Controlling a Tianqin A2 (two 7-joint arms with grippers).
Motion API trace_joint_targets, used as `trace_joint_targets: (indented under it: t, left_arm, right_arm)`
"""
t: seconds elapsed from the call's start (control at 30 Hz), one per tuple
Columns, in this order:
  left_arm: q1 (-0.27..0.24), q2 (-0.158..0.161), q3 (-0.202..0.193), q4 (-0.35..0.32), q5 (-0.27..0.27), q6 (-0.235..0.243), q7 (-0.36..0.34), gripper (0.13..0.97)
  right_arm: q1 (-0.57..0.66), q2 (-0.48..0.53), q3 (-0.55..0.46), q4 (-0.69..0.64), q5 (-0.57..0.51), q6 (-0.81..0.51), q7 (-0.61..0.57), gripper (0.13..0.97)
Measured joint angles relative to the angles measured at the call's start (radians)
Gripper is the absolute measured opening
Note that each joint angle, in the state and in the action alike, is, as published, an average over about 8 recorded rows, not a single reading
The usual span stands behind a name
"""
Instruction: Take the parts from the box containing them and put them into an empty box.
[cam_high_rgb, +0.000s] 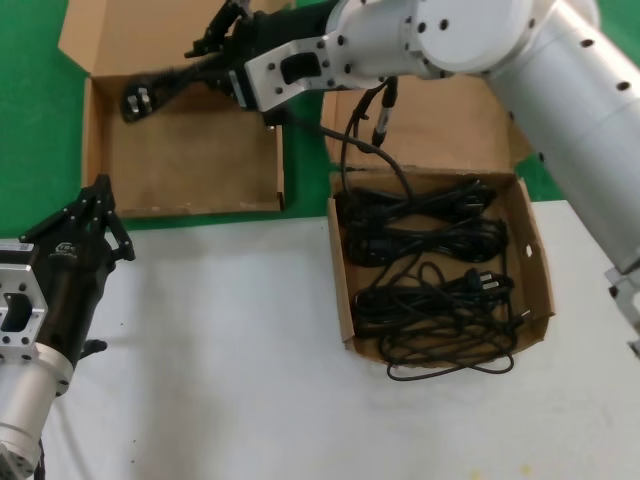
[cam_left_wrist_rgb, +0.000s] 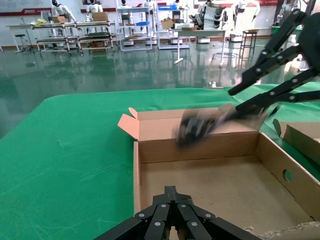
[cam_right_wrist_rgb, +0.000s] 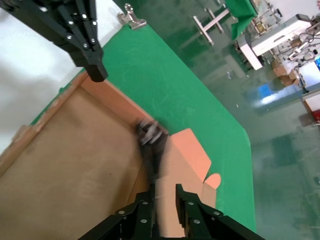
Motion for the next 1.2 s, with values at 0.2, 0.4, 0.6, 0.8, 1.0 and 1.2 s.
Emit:
trace_joint_targets:
  t: [0.2,0.4,0.6,0.8,1.0,1.2]
  left_arm:
    - [0.0,0.0,0.0,0.0,0.0,0.0,0.0,0.145]
    - [0.0,0.0,0.0,0.0,0.0,0.0,0.0,0.145]
    - [0.0,0.0,0.0,0.0,0.0,0.0,0.0,0.145]
    - [0.0,0.0,0.0,0.0,0.0,0.0,0.0,0.145]
    - [0.0,0.0,0.0,0.0,0.0,0.0,0.0,0.145]
    - [0.0,0.0,0.0,0.0,0.0,0.0,0.0,0.145]
  right_arm:
    - [0.024,-0.026,-0.031,-0.103,0.093,0.069,-0.078,0.201]
    - [-0.004,0.01,0.004,-0.052,0.139,0.1,-0.1,0.262]
    - [-0.126,0.113,0.093,0.176,0.122,0.178,-0.001,0.365]
    - [-0.302,0.201,0.185,0.387,0.116,0.294,0.057,0.499]
    - [-0.458,0.24,0.242,0.511,0.183,0.401,0.024,0.619]
    - [-0.537,0.249,0.273,0.576,0.259,0.455,-0.022,0.745]
